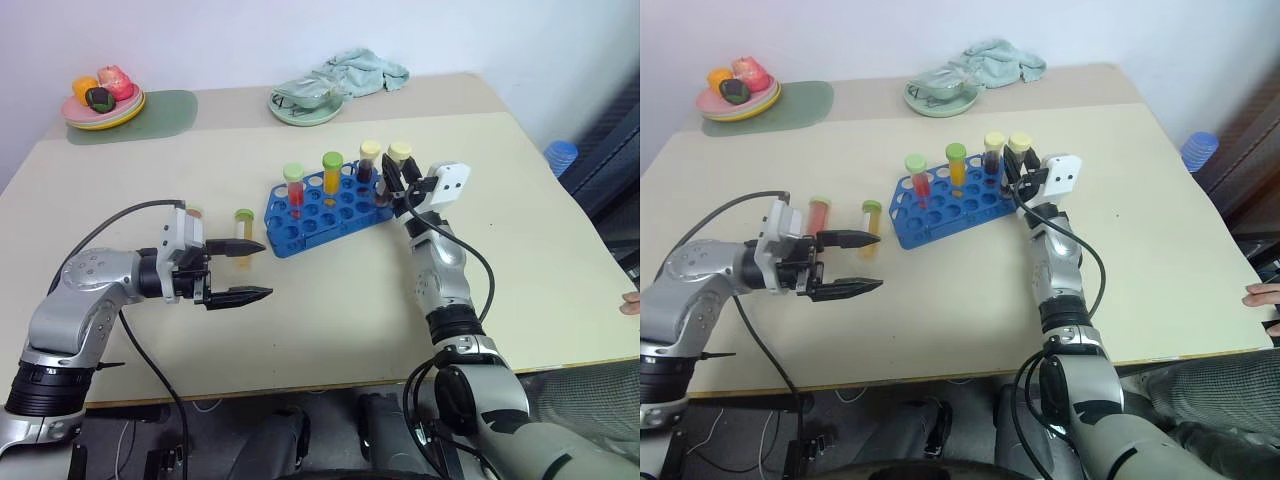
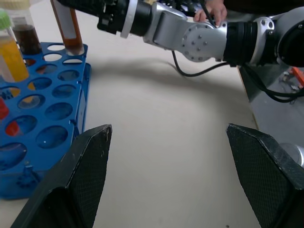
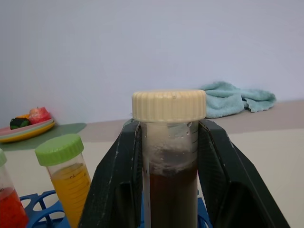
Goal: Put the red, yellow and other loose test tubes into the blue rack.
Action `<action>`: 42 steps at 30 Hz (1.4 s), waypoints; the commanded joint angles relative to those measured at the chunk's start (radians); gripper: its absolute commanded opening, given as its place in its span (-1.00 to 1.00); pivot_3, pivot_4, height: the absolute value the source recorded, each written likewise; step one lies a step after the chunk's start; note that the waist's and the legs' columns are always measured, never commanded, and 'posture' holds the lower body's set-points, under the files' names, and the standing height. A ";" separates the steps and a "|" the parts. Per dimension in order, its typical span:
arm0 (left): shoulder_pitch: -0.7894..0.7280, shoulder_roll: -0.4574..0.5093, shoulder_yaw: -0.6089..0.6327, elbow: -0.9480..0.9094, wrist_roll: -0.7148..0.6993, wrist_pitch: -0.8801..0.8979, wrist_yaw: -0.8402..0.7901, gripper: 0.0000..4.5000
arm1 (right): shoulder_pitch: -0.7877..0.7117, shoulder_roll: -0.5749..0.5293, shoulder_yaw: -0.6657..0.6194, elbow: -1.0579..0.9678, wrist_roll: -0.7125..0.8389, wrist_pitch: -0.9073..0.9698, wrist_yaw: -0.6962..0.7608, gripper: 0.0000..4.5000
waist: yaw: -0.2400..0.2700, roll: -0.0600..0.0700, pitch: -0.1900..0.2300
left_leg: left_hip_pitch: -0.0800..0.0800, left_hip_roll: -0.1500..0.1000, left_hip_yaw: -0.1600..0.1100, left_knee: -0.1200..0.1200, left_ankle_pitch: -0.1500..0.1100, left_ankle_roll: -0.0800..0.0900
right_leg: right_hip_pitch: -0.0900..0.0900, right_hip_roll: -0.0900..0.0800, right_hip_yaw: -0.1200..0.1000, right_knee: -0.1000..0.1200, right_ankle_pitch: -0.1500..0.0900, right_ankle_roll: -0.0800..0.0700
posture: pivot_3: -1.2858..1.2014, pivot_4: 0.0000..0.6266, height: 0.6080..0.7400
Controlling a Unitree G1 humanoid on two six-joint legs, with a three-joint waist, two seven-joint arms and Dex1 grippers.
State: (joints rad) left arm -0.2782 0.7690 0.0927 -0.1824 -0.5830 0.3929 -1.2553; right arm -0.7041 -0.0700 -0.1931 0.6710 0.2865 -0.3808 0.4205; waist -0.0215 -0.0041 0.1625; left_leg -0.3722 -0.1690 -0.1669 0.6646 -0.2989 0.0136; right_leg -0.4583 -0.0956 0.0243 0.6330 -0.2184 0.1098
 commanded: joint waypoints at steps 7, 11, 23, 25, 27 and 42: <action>-0.014 0.013 0.017 -0.053 -0.031 0.030 0.024 0.75 | -0.013 0.003 0.010 0.024 -0.024 -0.097 0.006 0.08 | 0.000 0.000 0.000 | 0.000 0.001 0.000 0.000 0.000 0.000 | 0.000 0.000 0.000 0.000 0.000 0.000 | 0.03 -0.52 1.00; -0.008 -0.014 0.039 -0.052 -0.062 0.049 0.060 0.75 | -0.006 -0.013 0.036 0.020 -0.101 -0.154 -0.043 0.99 | -0.001 0.000 0.000 | 0.000 0.001 0.000 0.000 0.000 -0.001 | 0.000 0.001 0.000 0.000 0.000 0.000 | 0.03 -0.52 1.00; -0.063 -0.295 0.231 -0.101 -0.143 0.161 0.693 0.75 | 0.176 -0.241 0.105 -0.596 0.003 0.260 0.122 0.99 | 0.009 -0.001 0.000 | -0.001 0.001 0.000 0.001 0.000 -0.001 | -0.001 -0.001 0.000 0.000 0.000 0.000 | 0.03 -0.52 1.00; -0.080 -0.308 0.229 -0.128 -0.110 0.219 0.828 0.75 | 0.214 -0.315 0.099 -0.714 0.066 0.383 0.173 0.99 | 0.013 -0.001 -0.001 | -0.001 0.001 0.001 0.001 0.000 -0.001 | 0.000 -0.001 0.001 -0.001 0.000 0.000 | 0.03 -0.52 1.00; -0.124 -0.330 0.222 -0.139 -0.116 0.269 0.926 0.75 | 0.250 -0.411 0.085 -0.831 0.154 0.523 0.240 0.99 | 0.012 -0.001 -0.001 | -0.001 0.001 0.001 0.001 0.000 -0.001 | 0.000 -0.001 0.001 -0.001 0.000 0.000 | 0.03 -0.52 1.00; -0.707 -0.512 0.411 0.251 0.028 1.218 1.517 0.75 | 0.245 -0.637 0.043 -0.984 0.261 0.752 0.380 0.99 | 0.013 -0.004 -0.001 | -0.002 0.002 0.002 0.003 -0.001 -0.001 | 0.000 -0.001 0.000 -0.002 0.001 0.001 | 0.03 -0.52 1.00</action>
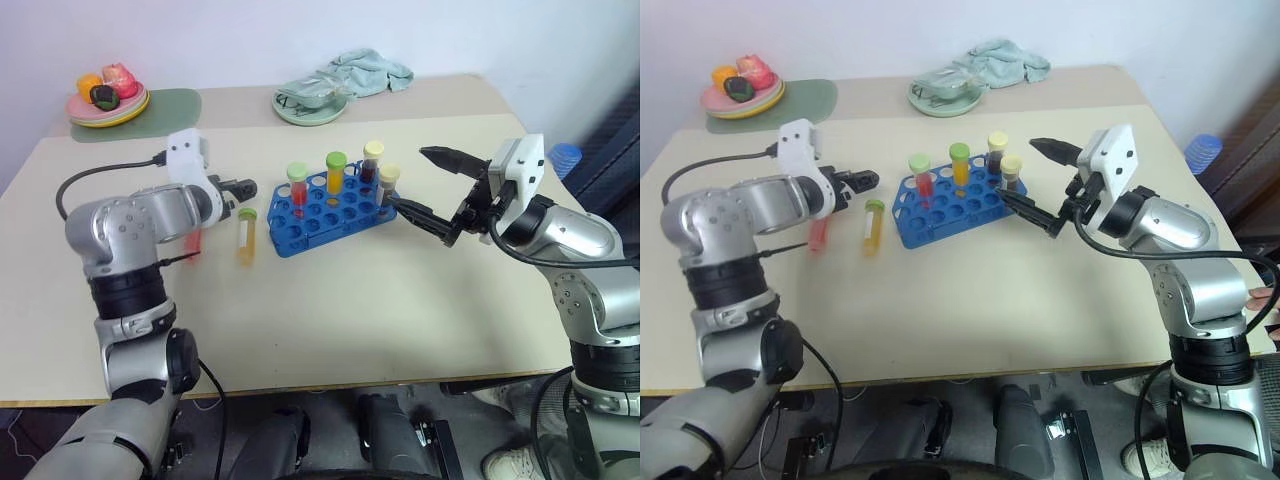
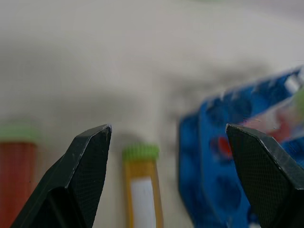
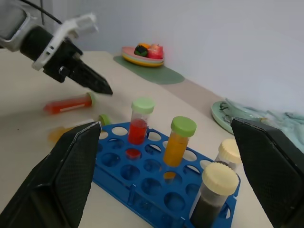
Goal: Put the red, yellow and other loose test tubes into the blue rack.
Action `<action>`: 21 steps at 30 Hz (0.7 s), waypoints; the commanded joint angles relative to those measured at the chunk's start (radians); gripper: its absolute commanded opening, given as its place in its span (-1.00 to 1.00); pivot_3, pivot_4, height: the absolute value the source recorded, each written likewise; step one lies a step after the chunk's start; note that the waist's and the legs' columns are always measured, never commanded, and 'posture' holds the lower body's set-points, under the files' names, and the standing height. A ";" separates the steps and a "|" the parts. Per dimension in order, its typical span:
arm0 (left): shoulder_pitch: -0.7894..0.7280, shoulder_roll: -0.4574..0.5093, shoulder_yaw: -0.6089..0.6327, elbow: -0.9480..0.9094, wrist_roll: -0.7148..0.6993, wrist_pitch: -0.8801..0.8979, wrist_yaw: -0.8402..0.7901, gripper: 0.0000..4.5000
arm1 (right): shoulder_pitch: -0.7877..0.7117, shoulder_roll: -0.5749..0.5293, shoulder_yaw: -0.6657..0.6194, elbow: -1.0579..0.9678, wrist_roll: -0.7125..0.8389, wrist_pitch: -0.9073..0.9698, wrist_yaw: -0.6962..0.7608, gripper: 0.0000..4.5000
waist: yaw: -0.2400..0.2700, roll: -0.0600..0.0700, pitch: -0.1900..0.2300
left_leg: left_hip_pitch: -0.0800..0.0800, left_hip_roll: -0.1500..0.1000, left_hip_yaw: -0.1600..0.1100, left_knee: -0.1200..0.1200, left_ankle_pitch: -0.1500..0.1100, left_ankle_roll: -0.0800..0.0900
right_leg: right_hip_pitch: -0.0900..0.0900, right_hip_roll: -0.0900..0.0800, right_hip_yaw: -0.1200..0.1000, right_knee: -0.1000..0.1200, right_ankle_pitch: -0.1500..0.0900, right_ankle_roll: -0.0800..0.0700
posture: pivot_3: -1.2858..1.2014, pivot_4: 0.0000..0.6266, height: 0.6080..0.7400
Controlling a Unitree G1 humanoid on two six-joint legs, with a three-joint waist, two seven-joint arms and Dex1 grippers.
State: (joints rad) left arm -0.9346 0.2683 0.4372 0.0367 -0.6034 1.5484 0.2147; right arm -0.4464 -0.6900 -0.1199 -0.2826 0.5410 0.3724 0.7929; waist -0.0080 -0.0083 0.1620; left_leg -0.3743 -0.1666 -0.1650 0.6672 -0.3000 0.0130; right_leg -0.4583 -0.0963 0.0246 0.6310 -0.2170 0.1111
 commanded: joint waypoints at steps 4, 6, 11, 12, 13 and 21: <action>-0.086 -0.025 0.075 0.111 0.107 0.066 0.082 0.75 | 0.001 -0.031 -0.039 -0.041 0.016 0.009 0.029 0.99 | -0.001 0.000 0.000 | 0.000 0.000 0.000 0.000 0.000 -0.001 | 0.000 0.000 0.000 0.001 0.000 0.000 | 0.03 -0.52 1.00; -0.098 -0.031 0.082 0.150 0.138 0.066 0.097 0.75 | 0.010 -0.043 -0.046 -0.053 0.034 0.023 0.047 0.99 | 0.001 0.000 0.000 | 0.000 0.000 0.000 0.000 0.000 -0.001 | 0.000 0.000 0.000 0.001 0.000 0.000 | 0.03 -0.52 1.00; -0.143 -0.054 0.123 0.271 0.225 0.040 0.100 0.75 | 0.036 -0.089 -0.058 -0.080 0.081 0.060 0.117 0.99 | 0.014 0.000 0.000 | 0.000 0.000 0.000 0.000 0.000 -0.001 | 0.000 0.000 0.000 0.001 0.000 0.000 | 0.03 -0.52 1.00; -0.153 -0.058 0.131 0.299 0.237 0.028 0.098 0.75 | 0.042 -0.099 -0.058 -0.084 0.086 0.066 0.129 0.99 | 0.017 0.000 0.000 | 0.000 0.000 0.000 0.000 0.000 -0.001 | 0.000 0.000 0.000 0.000 0.000 0.000 | 0.03 -0.52 1.00; -0.166 -0.063 0.139 0.337 0.248 0.007 0.098 0.75 | 0.049 -0.110 -0.060 -0.088 0.092 0.074 0.142 0.99 | 0.019 0.000 0.000 | 0.000 0.000 0.000 0.000 0.000 -0.001 | 0.000 0.000 0.000 0.000 0.000 0.000 | 0.03 -0.52 1.00; -0.265 -0.052 0.141 0.595 0.302 -0.152 0.088 0.75 | 0.095 -0.196 -0.099 -0.113 0.144 0.142 0.224 0.99 | 0.023 -0.002 0.001 | 0.000 0.000 0.001 0.000 0.000 -0.001 | 0.000 -0.001 0.000 0.000 0.000 0.000 | 0.03 -0.52 1.00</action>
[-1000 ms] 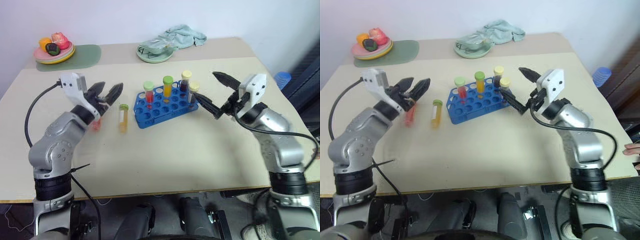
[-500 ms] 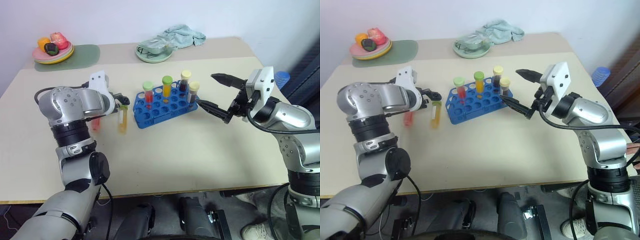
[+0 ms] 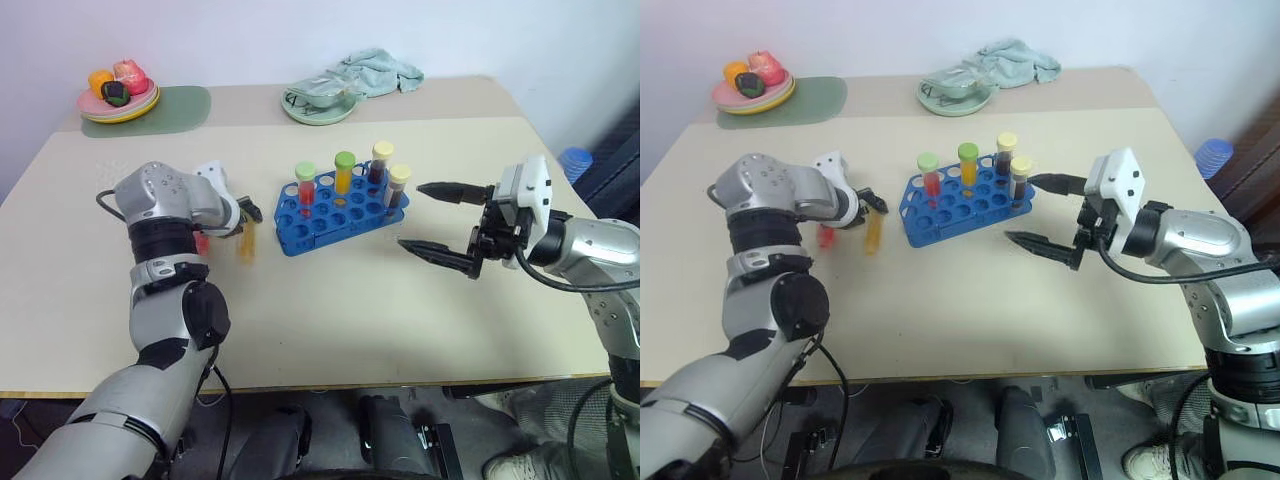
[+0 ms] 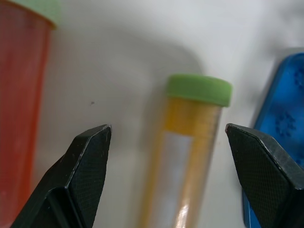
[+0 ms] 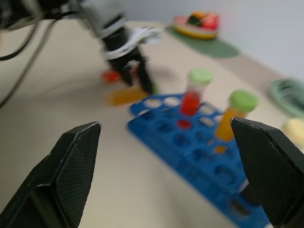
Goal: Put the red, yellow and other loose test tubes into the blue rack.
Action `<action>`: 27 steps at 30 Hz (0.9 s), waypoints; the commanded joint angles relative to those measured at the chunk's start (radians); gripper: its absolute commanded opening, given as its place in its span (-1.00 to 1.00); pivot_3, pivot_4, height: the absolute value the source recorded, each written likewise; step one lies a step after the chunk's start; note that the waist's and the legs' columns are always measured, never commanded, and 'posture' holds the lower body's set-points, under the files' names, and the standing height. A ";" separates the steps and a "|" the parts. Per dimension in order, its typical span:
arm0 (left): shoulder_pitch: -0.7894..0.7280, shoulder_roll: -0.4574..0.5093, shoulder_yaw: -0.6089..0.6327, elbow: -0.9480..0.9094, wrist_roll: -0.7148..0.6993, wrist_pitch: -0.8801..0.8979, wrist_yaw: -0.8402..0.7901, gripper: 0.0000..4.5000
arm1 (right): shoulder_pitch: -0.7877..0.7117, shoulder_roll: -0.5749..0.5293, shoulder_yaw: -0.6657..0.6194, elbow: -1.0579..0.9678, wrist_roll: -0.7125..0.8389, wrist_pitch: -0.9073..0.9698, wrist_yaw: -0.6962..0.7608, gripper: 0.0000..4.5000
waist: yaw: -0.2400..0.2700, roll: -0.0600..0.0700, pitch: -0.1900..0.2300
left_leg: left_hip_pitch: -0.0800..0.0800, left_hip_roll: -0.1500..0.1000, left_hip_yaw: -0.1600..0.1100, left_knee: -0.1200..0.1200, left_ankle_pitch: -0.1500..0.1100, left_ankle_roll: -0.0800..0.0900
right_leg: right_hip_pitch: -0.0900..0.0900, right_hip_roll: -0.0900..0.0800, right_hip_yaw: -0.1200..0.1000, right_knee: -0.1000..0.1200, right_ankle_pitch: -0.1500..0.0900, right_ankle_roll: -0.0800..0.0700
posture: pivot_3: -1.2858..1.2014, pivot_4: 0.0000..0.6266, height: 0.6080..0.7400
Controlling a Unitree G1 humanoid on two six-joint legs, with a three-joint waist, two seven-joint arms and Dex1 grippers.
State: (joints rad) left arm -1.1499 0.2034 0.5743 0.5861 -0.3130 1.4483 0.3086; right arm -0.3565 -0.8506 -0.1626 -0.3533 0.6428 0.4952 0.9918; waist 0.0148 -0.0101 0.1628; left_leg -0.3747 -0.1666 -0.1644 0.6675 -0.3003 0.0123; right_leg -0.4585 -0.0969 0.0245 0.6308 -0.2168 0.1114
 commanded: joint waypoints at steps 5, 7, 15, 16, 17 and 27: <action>-0.095 0.020 0.025 0.163 0.021 -0.102 0.022 0.75 | 0.034 -0.079 -0.095 -0.058 0.063 0.047 0.046 0.99 | -0.002 0.000 0.000 | 0.000 0.000 0.000 0.000 0.000 0.000 | 0.000 0.000 0.000 0.000 0.000 0.000 | 0.03 -0.52 1.00; -0.109 0.023 0.037 0.202 0.023 -0.120 0.040 0.75 | 0.043 -0.088 -0.106 -0.064 0.068 0.053 0.047 0.99 | -0.002 0.000 0.000 | 0.000 0.000 0.000 0.000 0.000 0.000 | 0.000 0.000 0.000 0.001 0.000 0.000 | 0.03 -0.52 1.00; -0.138 0.043 0.087 0.287 0.008 -0.128 0.101 -0.65 | 0.057 -0.094 -0.126 -0.092 0.084 0.080 0.036 1.00 | 0.000 0.000 0.000 | 0.000 0.000 0.000 0.000 0.000 0.000 | 0.000 0.000 0.000 0.001 0.000 0.000 | 0.03 -0.52 1.00; -0.138 0.043 0.093 0.280 0.006 -0.117 0.106 -0.65 | 0.057 -0.093 -0.125 -0.091 0.083 0.081 0.035 1.00 | -0.001 0.000 0.000 | 0.000 0.000 0.000 0.000 0.000 0.000 | 0.000 0.000 0.000 0.001 0.000 0.000 | 0.03 -0.52 1.00; -0.136 0.043 0.088 0.261 0.005 -0.098 0.099 -0.65 | 0.058 -0.093 -0.125 -0.092 0.084 0.081 0.034 1.00 | -0.001 0.000 0.000 | 0.000 0.000 0.000 0.000 0.000 0.000 | 0.000 0.000 0.000 0.001 0.000 0.000 | 0.03 -0.52 1.00; 0.248 0.223 -0.048 -0.658 -0.631 0.164 -0.560 -0.65 | 0.070 -0.074 -0.124 -0.067 0.066 0.052 0.033 1.00 | -0.023 0.000 0.000 | 0.000 0.001 0.002 0.000 0.000 0.000 | -0.003 0.000 0.002 0.004 0.000 0.000 | 0.03 -0.52 1.00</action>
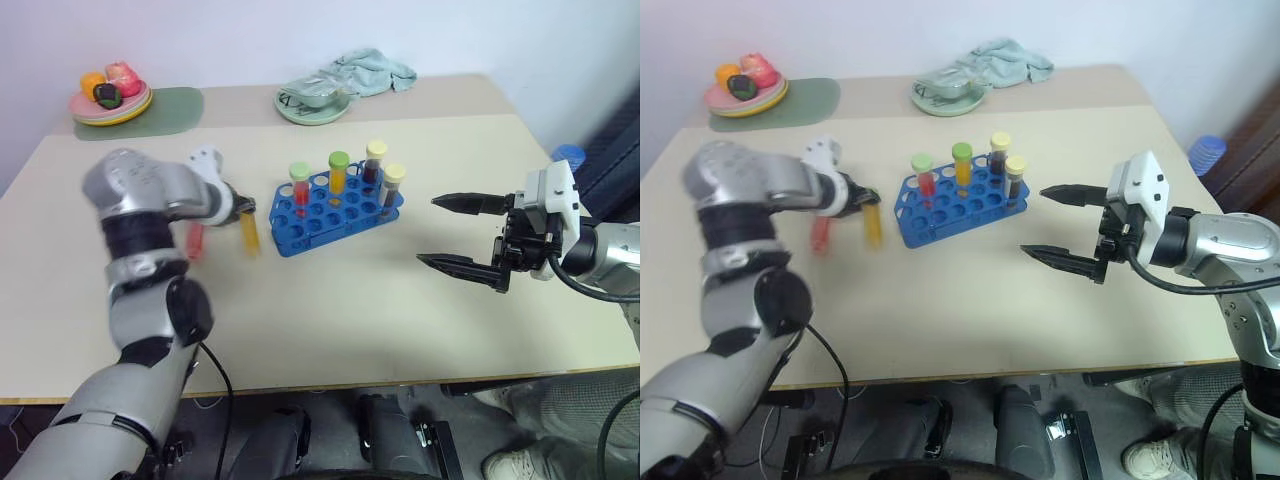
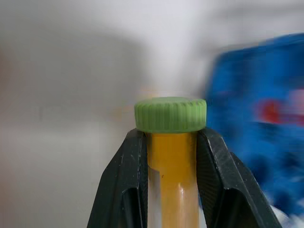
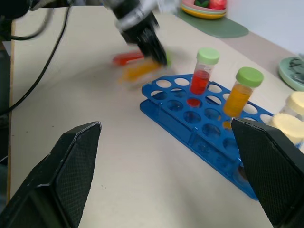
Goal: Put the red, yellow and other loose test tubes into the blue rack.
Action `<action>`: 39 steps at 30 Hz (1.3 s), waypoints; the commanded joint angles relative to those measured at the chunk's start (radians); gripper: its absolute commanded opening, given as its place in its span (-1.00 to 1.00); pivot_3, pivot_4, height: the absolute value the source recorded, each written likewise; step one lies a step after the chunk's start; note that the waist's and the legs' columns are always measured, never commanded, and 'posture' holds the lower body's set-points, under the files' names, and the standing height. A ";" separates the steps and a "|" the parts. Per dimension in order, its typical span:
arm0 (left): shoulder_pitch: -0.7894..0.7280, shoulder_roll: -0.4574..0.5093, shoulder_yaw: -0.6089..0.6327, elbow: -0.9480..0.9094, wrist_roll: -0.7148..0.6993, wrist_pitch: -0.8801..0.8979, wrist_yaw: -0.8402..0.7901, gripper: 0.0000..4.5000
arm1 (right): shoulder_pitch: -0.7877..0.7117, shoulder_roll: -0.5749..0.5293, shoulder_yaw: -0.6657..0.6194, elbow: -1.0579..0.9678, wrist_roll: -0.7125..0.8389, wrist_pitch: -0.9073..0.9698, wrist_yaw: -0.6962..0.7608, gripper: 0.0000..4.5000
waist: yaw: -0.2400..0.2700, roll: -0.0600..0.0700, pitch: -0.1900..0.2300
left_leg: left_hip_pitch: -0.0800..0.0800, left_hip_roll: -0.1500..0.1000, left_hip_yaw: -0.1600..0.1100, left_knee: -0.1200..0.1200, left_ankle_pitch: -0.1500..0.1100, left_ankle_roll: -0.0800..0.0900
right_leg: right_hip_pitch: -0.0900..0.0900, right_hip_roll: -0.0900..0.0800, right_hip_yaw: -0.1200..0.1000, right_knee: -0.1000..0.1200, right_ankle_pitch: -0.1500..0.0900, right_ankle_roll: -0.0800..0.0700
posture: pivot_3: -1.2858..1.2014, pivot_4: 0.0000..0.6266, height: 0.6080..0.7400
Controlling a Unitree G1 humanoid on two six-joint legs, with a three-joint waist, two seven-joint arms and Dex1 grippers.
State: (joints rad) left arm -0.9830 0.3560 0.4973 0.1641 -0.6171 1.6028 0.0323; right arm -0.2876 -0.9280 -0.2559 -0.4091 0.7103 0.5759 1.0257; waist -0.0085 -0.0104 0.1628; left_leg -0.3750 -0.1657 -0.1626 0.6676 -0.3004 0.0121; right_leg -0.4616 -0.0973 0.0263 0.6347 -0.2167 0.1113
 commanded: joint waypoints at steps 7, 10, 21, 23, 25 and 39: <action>0.445 0.258 -0.149 -0.564 -0.311 -0.457 -0.792 -0.65 | 0.020 0.040 -0.020 -0.021 -0.017 -0.052 -0.042 1.00 | 0.011 0.002 -0.001 | 0.003 0.000 0.002 0.001 0.000 -0.001 | 0.005 0.000 0.000 0.000 0.001 -0.002 | 0.03 -0.52 1.00; 0.448 0.170 -0.258 -0.499 -0.205 -0.680 -0.846 -0.65 | 0.038 0.048 -0.035 -0.043 -0.018 -0.046 -0.071 1.00 | 0.035 0.001 -0.001 | 0.004 0.001 0.001 0.002 0.000 -0.001 | 0.009 0.000 -0.002 -0.004 0.003 -0.003 | 0.03 -0.52 1.00; 0.207 -0.193 -0.522 0.144 0.217 -1.476 -0.882 -0.65 | 0.239 0.074 -0.201 -0.248 0.024 0.014 -0.235 1.00 | 0.050 0.000 -0.001 | 0.001 0.002 0.002 0.001 -0.002 0.004 | 0.009 0.001 -0.003 -0.013 0.005 -0.001 | 0.03 -0.52 1.00; 0.169 -0.226 -0.517 0.247 0.235 -1.540 -0.889 -0.65 | 0.268 0.080 -0.221 -0.281 0.031 0.025 -0.264 1.00 | 0.046 0.000 -0.001 | 0.002 0.002 0.002 0.001 -0.002 0.004 | 0.010 0.001 -0.003 -0.014 0.006 0.000 | 0.03 -0.52 1.00; 0.126 -0.260 -0.513 0.353 0.257 -1.607 -0.887 -0.65 | 0.304 0.089 -0.252 -0.316 0.043 0.040 -0.293 1.00 | 0.047 0.000 -0.001 | 0.002 0.002 0.003 0.001 -0.002 0.004 | 0.009 0.001 -0.002 -0.014 0.006 0.001 | 0.03 -0.52 1.00; -0.069 -0.337 -0.475 0.793 0.359 -1.877 -0.852 -0.65 | 0.531 0.156 -0.407 -0.503 0.143 0.083 -0.447 1.00 | 0.049 0.000 -0.001 | 0.002 0.002 0.003 0.003 -0.003 0.005 | 0.011 0.002 -0.002 -0.016 0.007 0.003 | 0.03 -0.52 1.00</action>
State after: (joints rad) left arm -1.0182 0.0244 0.0119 0.9563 -0.2654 -0.2428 -0.8102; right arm 0.2363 -0.7781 -0.6221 -0.8693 0.8309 0.6666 0.5995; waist 0.0402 -0.0105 0.1623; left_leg -0.3730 -0.1634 -0.1594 0.6704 -0.3031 0.0173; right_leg -0.4507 -0.0956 0.0241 0.6188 -0.2095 0.1142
